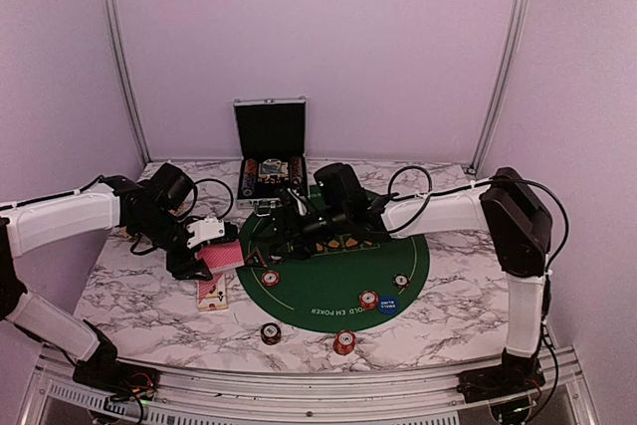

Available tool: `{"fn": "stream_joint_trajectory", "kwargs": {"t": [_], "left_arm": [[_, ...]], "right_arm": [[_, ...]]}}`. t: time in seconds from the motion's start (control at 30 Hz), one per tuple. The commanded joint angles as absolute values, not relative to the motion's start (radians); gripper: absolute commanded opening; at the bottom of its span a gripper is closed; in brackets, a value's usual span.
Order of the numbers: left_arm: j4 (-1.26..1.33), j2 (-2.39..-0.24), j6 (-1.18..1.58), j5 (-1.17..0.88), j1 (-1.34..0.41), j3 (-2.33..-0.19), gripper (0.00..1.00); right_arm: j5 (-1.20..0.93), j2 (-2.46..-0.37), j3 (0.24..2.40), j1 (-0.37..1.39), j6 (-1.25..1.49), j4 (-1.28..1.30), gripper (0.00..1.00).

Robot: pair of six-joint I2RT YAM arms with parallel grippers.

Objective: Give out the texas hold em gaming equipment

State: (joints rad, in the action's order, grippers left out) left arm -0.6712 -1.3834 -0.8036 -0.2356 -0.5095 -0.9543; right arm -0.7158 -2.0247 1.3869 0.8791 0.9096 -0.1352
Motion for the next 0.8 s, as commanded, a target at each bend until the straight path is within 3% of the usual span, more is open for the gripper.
{"fn": "stream_joint_trajectory", "kwargs": {"t": [0.0,0.77], "left_arm": [[-0.699,-1.353,-0.768,-0.257,-0.519,-1.012,0.10],[-0.704,-1.353,-0.759,-0.259,-0.532,-1.029,0.08]], "right_arm": [[-0.765,-2.069,1.447,0.890,1.002,-0.273,0.79],[-0.818,-2.200,1.522,0.915,1.138,-0.440,0.76]]}}
